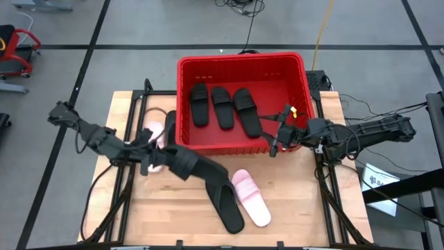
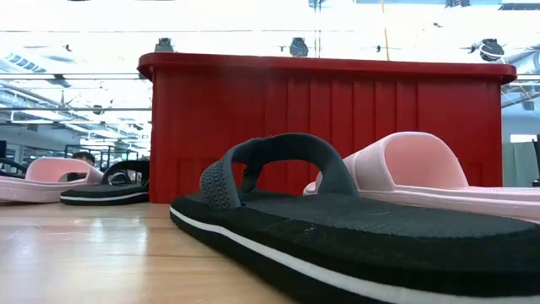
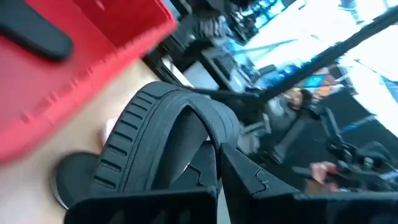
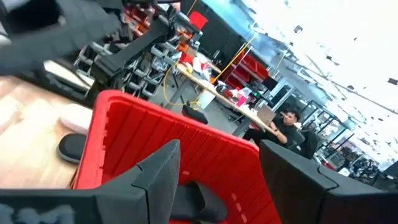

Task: Pick and place slides into bin
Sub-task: Put the black slide into the red bin

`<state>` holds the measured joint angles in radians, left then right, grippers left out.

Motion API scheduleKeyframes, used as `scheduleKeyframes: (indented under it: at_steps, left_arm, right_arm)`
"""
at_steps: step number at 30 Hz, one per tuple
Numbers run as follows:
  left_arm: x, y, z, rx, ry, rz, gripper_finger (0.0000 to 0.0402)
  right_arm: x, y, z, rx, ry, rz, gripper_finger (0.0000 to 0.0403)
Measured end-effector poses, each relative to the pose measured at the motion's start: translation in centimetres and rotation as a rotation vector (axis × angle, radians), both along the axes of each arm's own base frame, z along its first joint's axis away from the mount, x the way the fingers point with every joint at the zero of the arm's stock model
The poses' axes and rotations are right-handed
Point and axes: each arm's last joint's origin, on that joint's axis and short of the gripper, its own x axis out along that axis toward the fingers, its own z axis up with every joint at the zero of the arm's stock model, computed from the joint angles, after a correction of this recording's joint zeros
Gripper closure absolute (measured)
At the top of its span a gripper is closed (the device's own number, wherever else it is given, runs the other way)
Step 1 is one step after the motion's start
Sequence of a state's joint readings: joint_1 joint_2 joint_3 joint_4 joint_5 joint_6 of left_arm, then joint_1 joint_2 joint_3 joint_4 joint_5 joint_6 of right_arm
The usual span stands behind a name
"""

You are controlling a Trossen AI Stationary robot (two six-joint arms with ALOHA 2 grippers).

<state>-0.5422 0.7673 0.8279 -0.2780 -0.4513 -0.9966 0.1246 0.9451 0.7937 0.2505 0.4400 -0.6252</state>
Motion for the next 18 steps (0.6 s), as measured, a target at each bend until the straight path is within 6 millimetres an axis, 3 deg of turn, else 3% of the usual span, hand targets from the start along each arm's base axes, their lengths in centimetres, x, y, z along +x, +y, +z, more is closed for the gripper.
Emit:
scheduleKeyframes:
  at_steps: [6, 18]
  left_arm:
    - [1.0, 1.4, 3.3, 0.119, 0.018, 0.083, 0.0401]
    - [6.0, 3.5, 6.5, 0.352, 0.06, 0.141, 0.0401]
  right_arm:
    - [0.0, 0.0, 0.5, -0.04, -0.034, 0.0, 0.0193]
    - [2.1, 0.6, 0.1, -0.113, -0.094, 0.123, 0.0193]
